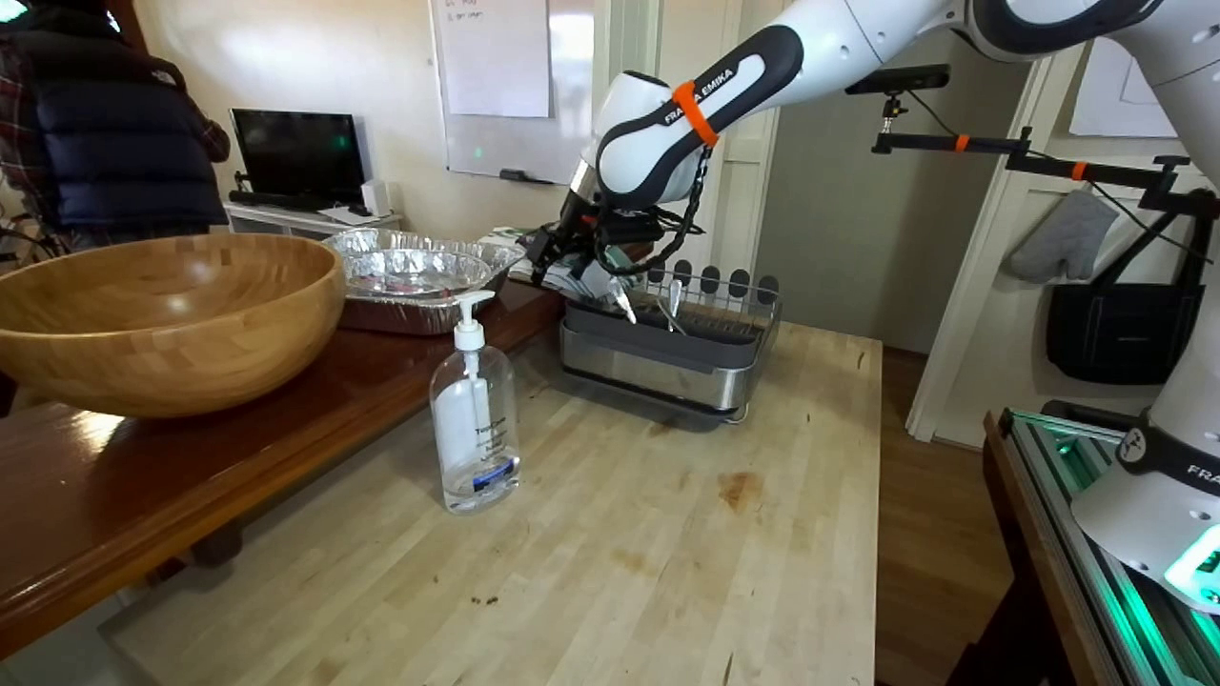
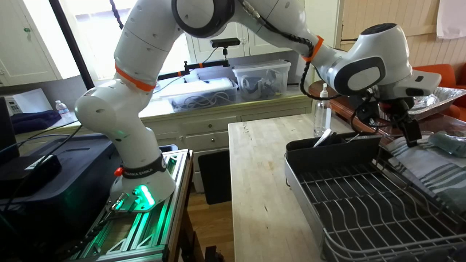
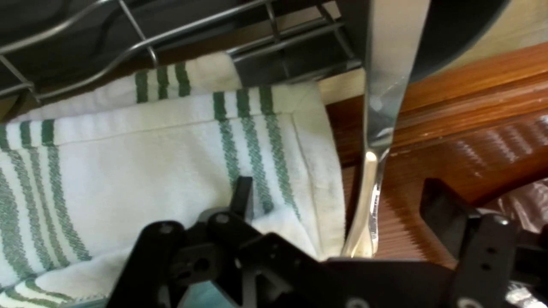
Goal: Put the knife inside the drying rack.
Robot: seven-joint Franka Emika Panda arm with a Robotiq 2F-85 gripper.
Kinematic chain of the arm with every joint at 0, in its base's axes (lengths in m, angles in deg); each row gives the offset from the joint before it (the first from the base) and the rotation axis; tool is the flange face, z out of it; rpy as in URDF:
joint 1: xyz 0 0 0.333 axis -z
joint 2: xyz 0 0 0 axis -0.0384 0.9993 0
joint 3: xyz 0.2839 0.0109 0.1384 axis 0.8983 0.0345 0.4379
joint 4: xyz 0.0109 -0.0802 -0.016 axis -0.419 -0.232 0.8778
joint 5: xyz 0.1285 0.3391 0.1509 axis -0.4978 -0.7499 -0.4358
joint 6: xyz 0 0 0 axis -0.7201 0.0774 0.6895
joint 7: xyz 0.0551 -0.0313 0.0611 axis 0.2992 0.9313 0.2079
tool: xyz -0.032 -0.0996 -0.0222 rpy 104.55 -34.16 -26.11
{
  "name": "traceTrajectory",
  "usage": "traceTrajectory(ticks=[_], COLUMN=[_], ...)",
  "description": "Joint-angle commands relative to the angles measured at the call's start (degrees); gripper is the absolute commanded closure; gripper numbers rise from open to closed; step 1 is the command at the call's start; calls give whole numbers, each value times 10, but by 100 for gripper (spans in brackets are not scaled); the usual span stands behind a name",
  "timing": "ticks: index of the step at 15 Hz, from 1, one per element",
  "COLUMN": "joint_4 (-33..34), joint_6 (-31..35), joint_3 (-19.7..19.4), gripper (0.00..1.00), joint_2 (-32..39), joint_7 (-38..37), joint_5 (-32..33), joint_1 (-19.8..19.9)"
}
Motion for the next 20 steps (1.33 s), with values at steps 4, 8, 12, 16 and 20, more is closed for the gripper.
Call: traceTrajectory(ticks=[4,8,12,16,20], joint_4=[-7,-2,7,13,19], joint_6=[-10,-13,-16,-16,-19], joint_3=[7,18,23,26,30], gripper=[0,0,0,0,0], joint_2=[-10,-10,-3,2,8], joint_7=[13,14,11,11,13], joint_5=[-12,-15,-17,-17,-19], joint_1=[-4,-8,-10,-10,-9])
